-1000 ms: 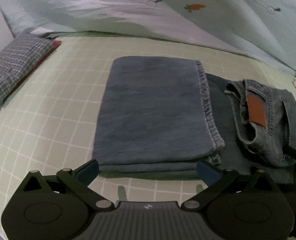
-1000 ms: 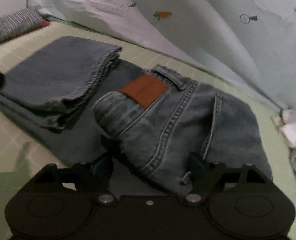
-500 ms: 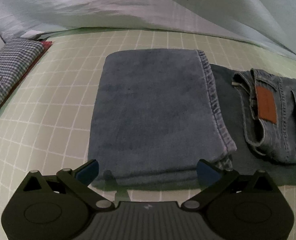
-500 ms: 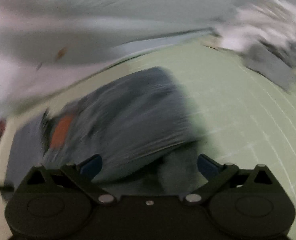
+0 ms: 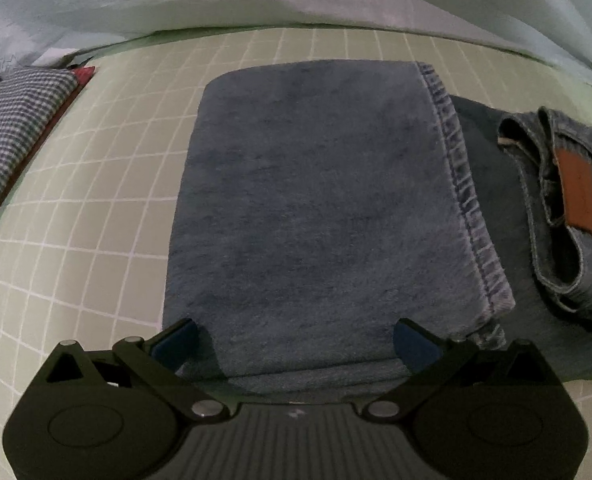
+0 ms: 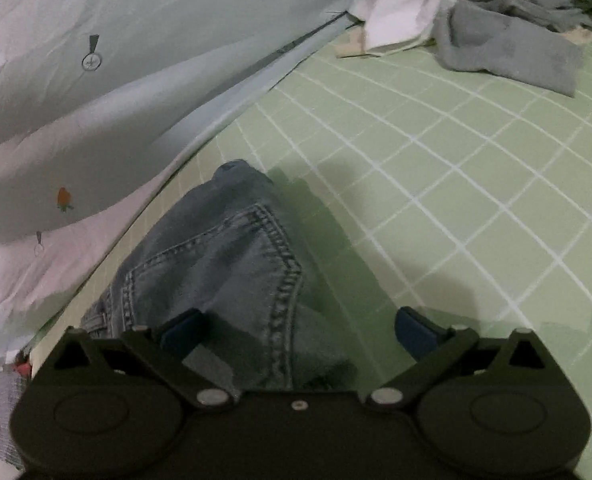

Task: Fold clothes
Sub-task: 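Fold the jeans waistband over onto the folded legs with the right tool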

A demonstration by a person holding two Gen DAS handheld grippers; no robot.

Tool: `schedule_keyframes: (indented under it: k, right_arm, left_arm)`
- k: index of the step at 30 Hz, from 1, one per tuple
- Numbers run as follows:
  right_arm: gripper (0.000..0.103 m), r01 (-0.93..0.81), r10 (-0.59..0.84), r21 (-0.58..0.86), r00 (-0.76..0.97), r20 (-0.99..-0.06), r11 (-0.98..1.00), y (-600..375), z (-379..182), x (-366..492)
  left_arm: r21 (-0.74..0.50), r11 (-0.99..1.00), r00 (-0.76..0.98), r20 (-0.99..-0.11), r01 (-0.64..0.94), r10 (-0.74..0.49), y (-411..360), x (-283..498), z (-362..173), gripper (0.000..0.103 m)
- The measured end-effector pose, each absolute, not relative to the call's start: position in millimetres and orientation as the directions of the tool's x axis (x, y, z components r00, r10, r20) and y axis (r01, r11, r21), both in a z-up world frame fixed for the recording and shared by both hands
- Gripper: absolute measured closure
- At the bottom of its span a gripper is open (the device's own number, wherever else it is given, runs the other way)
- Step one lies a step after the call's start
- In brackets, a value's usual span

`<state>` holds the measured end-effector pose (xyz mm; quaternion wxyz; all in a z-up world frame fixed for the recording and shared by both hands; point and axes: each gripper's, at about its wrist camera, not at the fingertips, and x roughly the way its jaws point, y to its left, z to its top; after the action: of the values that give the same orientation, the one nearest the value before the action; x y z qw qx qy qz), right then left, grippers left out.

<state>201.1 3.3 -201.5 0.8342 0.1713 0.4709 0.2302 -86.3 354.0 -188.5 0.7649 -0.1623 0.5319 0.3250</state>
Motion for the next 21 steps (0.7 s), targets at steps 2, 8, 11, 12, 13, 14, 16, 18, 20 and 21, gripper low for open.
schedule_keyframes:
  k: [2,8,11,12,13,14,16,18,20,21]
  right_arm:
    - [0.000,-0.248,0.572,0.518,0.428,-0.700,0.819,10,-201,203]
    - [0.000,-0.426,0.577,0.422,0.357,-0.735,0.801,45,-199,199]
    - [0.021,-0.458,0.548,0.369,0.360,-0.755,0.809,56,-194,196]
    - [0.035,-0.452,0.554,0.381,0.355,-0.753,0.807,56,-193,195]
    - [0.046,-0.447,0.549,0.377,0.362,-0.753,0.811,57,-191,194]
    - [0.048,-0.443,0.541,0.368,0.373,-0.754,0.818,58,-189,192]
    - [0.056,-0.444,0.516,0.332,0.399,-0.758,0.832,63,-183,187]
    - [0.064,-0.455,0.485,0.282,0.428,-0.762,0.845,72,-171,182]
    - [0.068,-0.465,0.475,0.253,0.458,-0.752,0.848,77,-157,175]
    - [0.069,-0.473,0.476,0.243,0.472,-0.742,0.847,81,-150,174]
  left_arm:
    - [0.096,0.735,0.221,-0.921,-0.671,0.322,355,-86,-190,0.000]
    - [0.082,0.732,0.227,-0.922,-0.676,0.313,358,-85,-192,0.000]
    - [0.078,0.733,0.229,-0.923,-0.676,0.308,359,-85,-193,0.000]
    - [0.076,0.733,0.229,-0.924,-0.676,0.307,360,-85,-193,0.000]
    - [0.076,0.734,0.229,-0.924,-0.675,0.306,360,-85,-193,0.000]
    - [0.076,0.735,0.228,-0.925,-0.674,0.305,360,-84,-193,0.000]
    - [0.076,0.737,0.228,-0.926,-0.671,0.302,360,-84,-193,0.000]
    - [0.073,0.740,0.227,-0.927,-0.669,0.297,361,-84,-193,0.000]
    - [0.073,0.741,0.222,-0.930,-0.668,0.292,361,-84,-192,0.000]
    - [0.075,0.740,0.217,-0.932,-0.668,0.291,361,-84,-190,0.000]
